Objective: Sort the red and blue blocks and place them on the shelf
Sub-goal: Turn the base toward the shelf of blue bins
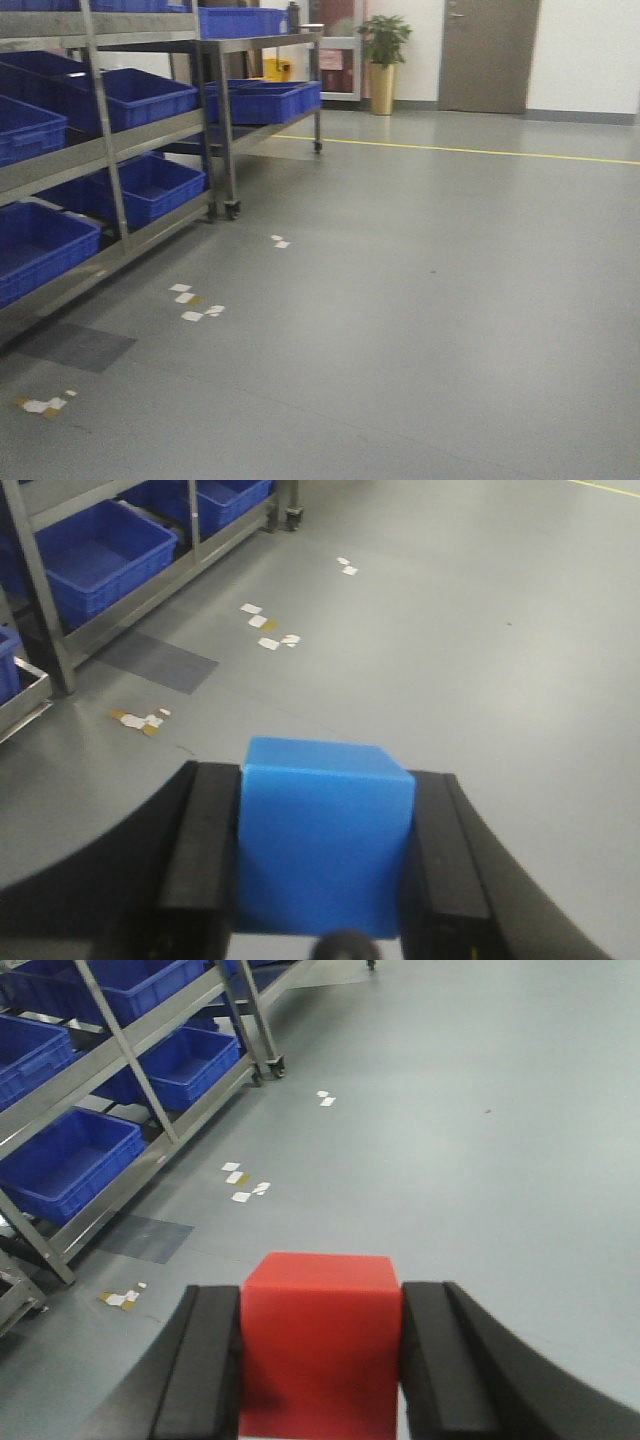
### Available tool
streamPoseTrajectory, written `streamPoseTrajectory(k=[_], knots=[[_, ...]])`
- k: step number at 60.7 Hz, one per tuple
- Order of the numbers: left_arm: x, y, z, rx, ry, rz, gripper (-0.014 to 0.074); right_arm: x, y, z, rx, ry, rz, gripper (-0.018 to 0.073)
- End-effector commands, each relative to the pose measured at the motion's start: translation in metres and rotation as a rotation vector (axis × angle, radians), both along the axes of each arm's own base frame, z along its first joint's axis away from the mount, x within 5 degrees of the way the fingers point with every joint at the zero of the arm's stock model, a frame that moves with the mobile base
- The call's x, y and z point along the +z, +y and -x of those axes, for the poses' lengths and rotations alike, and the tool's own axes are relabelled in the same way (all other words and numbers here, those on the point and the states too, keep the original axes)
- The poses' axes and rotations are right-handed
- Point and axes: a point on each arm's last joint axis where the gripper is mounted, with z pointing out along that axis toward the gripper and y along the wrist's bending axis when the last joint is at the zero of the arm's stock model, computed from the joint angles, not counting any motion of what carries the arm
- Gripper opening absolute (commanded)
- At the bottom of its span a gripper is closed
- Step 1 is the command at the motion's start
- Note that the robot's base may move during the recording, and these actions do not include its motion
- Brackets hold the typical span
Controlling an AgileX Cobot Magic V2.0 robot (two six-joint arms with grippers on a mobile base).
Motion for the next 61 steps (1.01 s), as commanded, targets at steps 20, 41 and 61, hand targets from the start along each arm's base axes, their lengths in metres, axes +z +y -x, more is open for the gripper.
streamPoseTrajectory(k=[20,41,61], knots=[[0.0153,-0.0017,-0.0023,-0.019,-0.098,0.008,0.0133,0.018,-0.0016,-0.0015,-0.016,-0.122,-0.005,0.0055],[0.0153,-0.0017,-0.0023,-0.019,-0.098,0.008,0.0133,0.018,-0.0016,-0.0015,-0.016,-0.122,-0.005,0.0055],[0.0154,-0.0018,-0.0023,-0.019,-0.1,0.008,0.0133,0.018,-0.0016,-0.0015,-0.016,-0.122,-0.005,0.0055]])
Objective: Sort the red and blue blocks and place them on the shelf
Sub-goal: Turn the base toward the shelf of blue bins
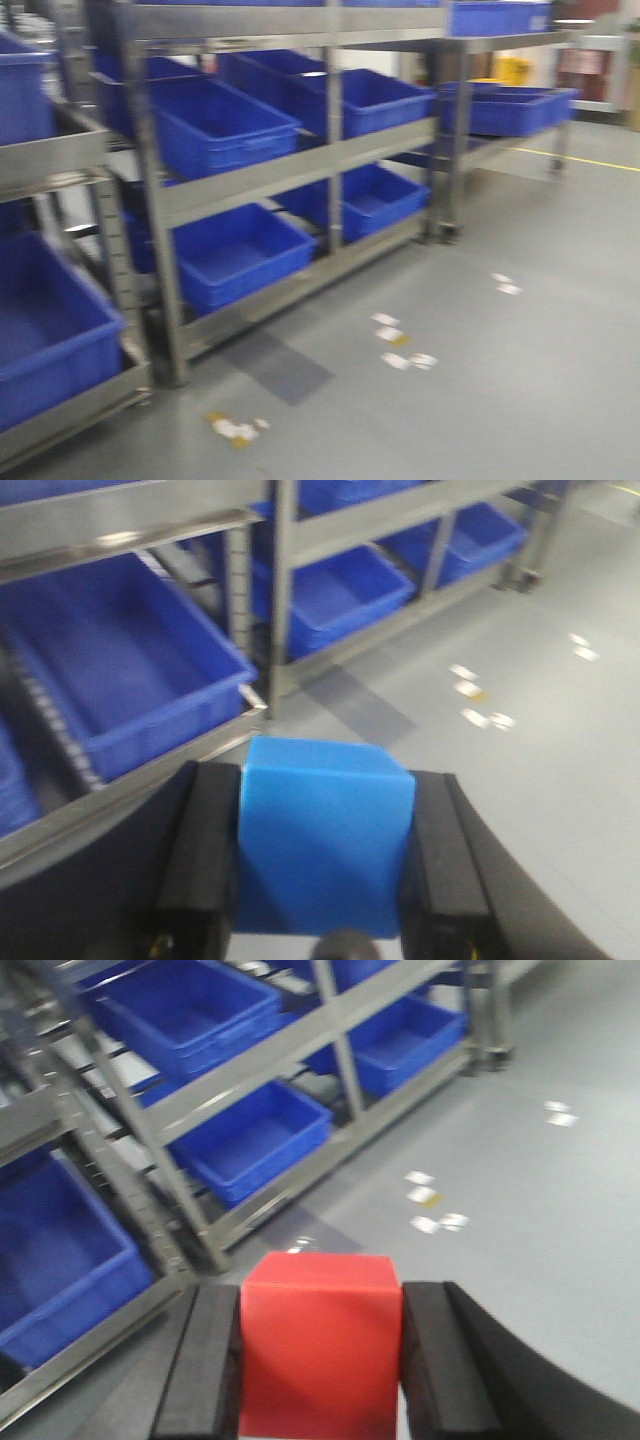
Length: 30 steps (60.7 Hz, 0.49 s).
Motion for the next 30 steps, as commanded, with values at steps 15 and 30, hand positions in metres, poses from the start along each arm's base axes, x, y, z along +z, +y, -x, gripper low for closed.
streamPoseTrajectory(k=[15,30], knots=[[0.0154,-0.0018,-0.0023,-0.019,-0.1,0.008,0.0133,0.0179,-0.0016,-0.0015,-0.016,-0.12,-0.004,0.0055],[0.0154,-0.0018,-0.0023,-0.019,-0.1,0.008,0.0133,0.0179,-0.0016,-0.0015,-0.016,-0.12,-0.004,0.0055]])
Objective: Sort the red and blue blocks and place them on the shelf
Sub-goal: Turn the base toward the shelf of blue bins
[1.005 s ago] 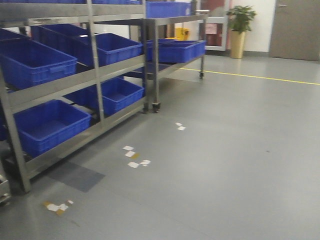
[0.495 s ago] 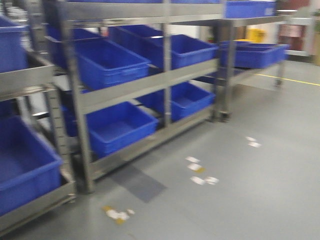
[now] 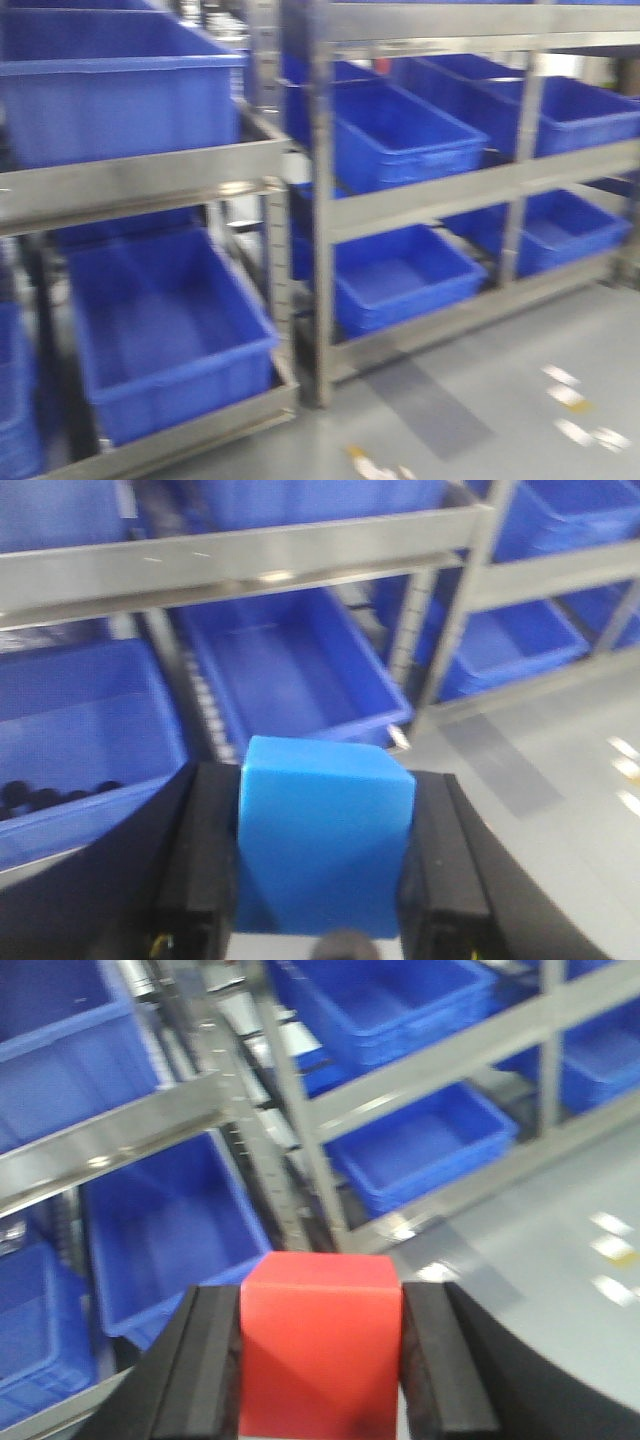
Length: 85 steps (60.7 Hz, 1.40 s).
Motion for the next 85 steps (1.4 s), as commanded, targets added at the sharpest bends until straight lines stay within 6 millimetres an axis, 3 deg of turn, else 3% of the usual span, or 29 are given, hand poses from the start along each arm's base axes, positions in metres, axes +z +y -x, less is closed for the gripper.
streamPoseTrajectory(k=[1,85], knots=[[0.0154,-0.0018,-0.0023,-0.019,-0.1,0.008,0.0133,0.0179,-0.0016,-0.0015,-0.016,-0.12,-0.004,0.0055],[0.0154,-0.0018,-0.0023,-0.019,-0.1,0.008,0.0133,0.0179,-0.0016,-0.0015,-0.016,-0.12,-0.004,0.0055]])
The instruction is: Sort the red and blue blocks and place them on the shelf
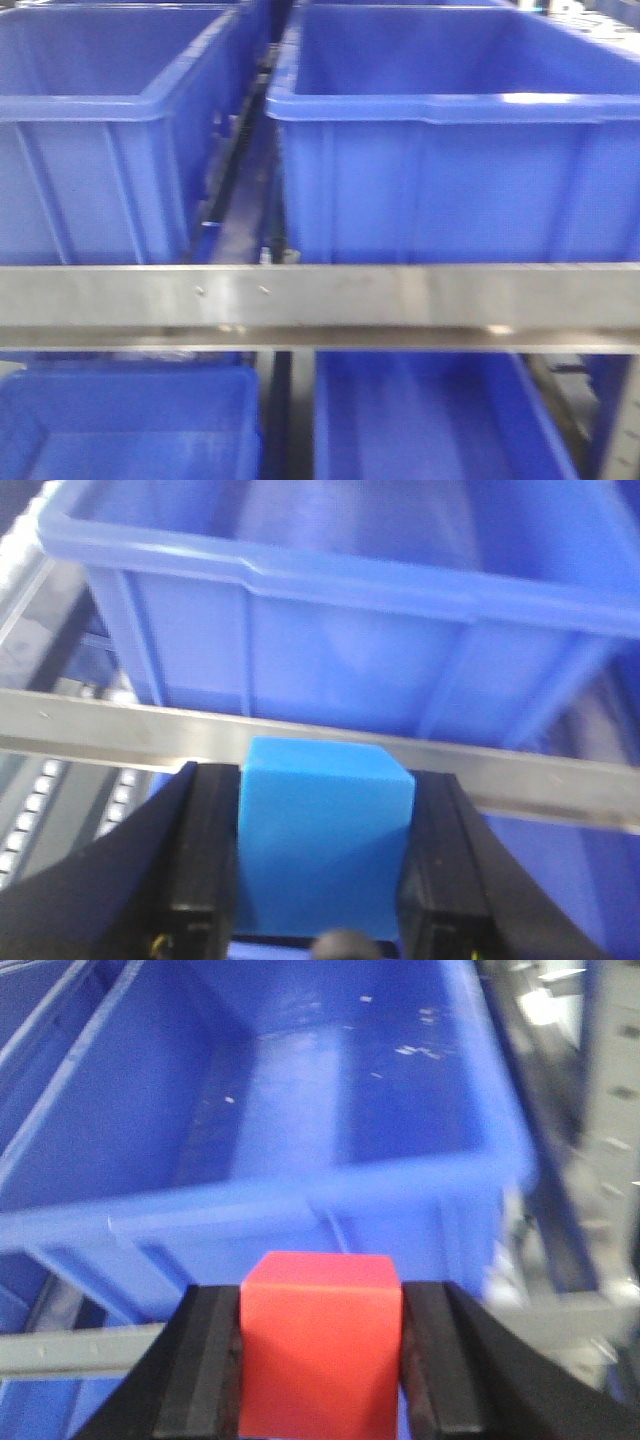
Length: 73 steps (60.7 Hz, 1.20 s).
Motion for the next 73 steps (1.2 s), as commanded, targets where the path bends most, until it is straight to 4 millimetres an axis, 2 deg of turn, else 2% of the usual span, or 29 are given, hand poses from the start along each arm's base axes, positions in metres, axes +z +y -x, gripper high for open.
streamPoseTrajectory(k=[1,73], knots=[[0.0154,-0.0018,-0.0023,-0.019,-0.1,0.008,0.0133,0.0179,-0.0016,-0.0015,-0.016,-0.12,-0.004,0.0055],[0.0154,-0.0018,-0.0023,-0.019,-0.1,0.008,0.0133,0.0179,-0.0016,-0.0015,-0.016,-0.12,-0.004,0.0055]])
